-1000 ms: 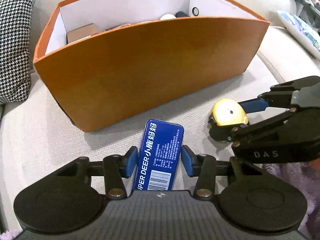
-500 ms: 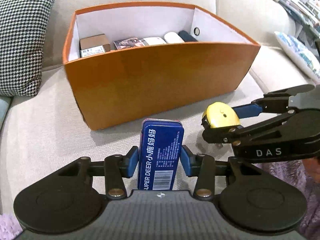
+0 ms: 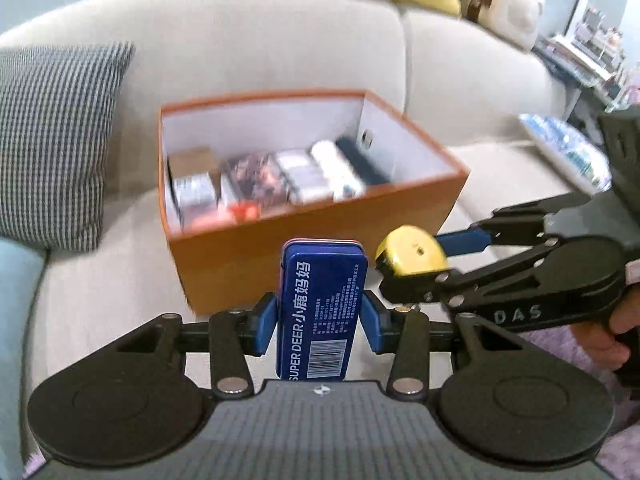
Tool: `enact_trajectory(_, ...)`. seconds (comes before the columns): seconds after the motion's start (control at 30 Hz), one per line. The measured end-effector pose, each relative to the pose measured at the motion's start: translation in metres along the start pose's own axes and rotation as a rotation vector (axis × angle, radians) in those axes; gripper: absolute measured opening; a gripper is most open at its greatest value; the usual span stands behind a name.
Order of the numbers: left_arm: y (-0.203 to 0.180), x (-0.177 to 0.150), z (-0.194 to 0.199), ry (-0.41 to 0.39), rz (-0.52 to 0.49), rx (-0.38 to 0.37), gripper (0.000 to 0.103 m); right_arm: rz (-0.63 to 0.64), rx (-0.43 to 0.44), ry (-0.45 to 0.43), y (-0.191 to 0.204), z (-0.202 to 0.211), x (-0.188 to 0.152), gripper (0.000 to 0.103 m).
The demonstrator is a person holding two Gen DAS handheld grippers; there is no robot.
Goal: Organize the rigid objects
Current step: 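Lift and carry the blue tin and yellow tape measure over the box with both grippers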
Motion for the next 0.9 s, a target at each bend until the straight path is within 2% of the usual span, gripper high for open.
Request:
enact_trajectory(0.23, -0.014, 0.073, 0.026, -0.074, -0.158, -0.009, 0.05, 0.045, 0.039, -0.06, -0.017, 0.028, 0.048, 0.058)
enact_trajectory(0.4, -0.022, 0.121, 0.004, -0.05, -0.278, -0.014, 0.05, -0.015, 0.042, -0.052, -0.051, 0.027, 0.088, 0.058)
enact_trajectory(0.5, -0.031, 0.135, -0.032, 0.039, -0.403, 0.008, 0.05, 0.011, -0.015, -0.056, -0.068, 0.02, 0.106, 0.058)
enact_trajectory(0.63, -0.038, 0.133, -0.09, 0.175, -0.532, 0.036, 0.05, 0.023, -0.08, -0.057, -0.09, 0.013, 0.117, 0.058)
enact_trajectory(0.8, -0.043, 0.116, -0.154, 0.348, -0.623, -0.007, 0.05, 0.028, -0.087, -0.016, -0.107, -0.008, 0.117, 0.058)
enact_trajectory(0.9, -0.042, 0.105, -0.177, 0.418, -0.652, -0.038, 0.05, 0.036, -0.087, 0.014, -0.114, -0.024, 0.114, 0.058)
Point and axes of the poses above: each gripper's, at about its wrist camera, not at the fingertips, and z roughly against the way its jaws point, y to its left, x to its top, the point moved 4 cm from there along -z, roughly the way its jaws point, and after that the axes turned 5 degrees about z, right-handed, at the moved point
